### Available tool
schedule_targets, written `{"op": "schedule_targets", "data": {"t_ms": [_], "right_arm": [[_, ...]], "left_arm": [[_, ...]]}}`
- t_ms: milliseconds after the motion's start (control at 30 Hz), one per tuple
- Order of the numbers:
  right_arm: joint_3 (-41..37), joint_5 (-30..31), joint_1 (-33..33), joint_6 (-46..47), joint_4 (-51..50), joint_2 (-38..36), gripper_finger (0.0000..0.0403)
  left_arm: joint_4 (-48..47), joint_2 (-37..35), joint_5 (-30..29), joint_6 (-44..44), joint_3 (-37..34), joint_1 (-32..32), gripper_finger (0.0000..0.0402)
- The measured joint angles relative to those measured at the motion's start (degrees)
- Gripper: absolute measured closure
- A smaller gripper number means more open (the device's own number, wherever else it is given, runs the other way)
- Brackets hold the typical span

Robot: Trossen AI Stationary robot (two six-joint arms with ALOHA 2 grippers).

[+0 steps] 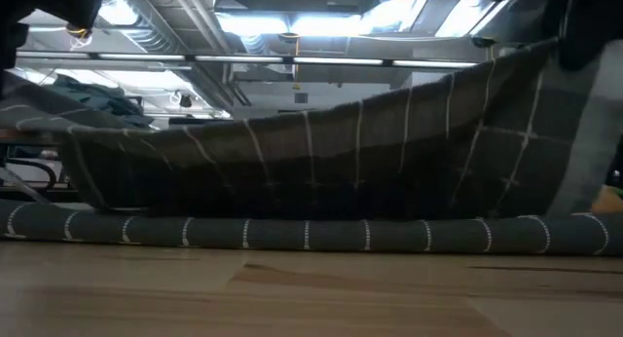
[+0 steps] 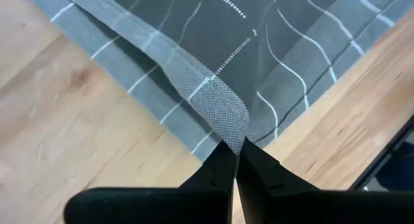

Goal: Fold towel
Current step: Fold the gray patterned towel

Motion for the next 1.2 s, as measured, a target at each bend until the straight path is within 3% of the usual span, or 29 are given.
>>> {"op": "schedule_targets", "data": {"t_ms": [267, 400, 667, 1200], "right_arm": [[0.00, -3.39, 0.43, 1.57, -0.83, 4.21, 0.0402], [1.10, -3.81, 1.40, 2.84, -6.70, 4.72, 0.0402], [9.76, 3.74, 1.40, 1.22, -23.90, 4.15, 0.0402], [15.51, 3.99, 1.49, -1.67, -24.97, 5.42, 0.0399]], "left_arm": [[0.07, 0.00, 0.02, -0.61, 0.00, -1.22, 0.0401], [0.15, 0.00, 0.19, -0.63, 0.00, -1.28, 0.0401], [0.70, -0.02, -0.03, -0.61, 0.00, -0.31, 0.0401], [0.54, -0.02, 1.77, -0.12, 0.00, -0.34, 0.0401]]}}
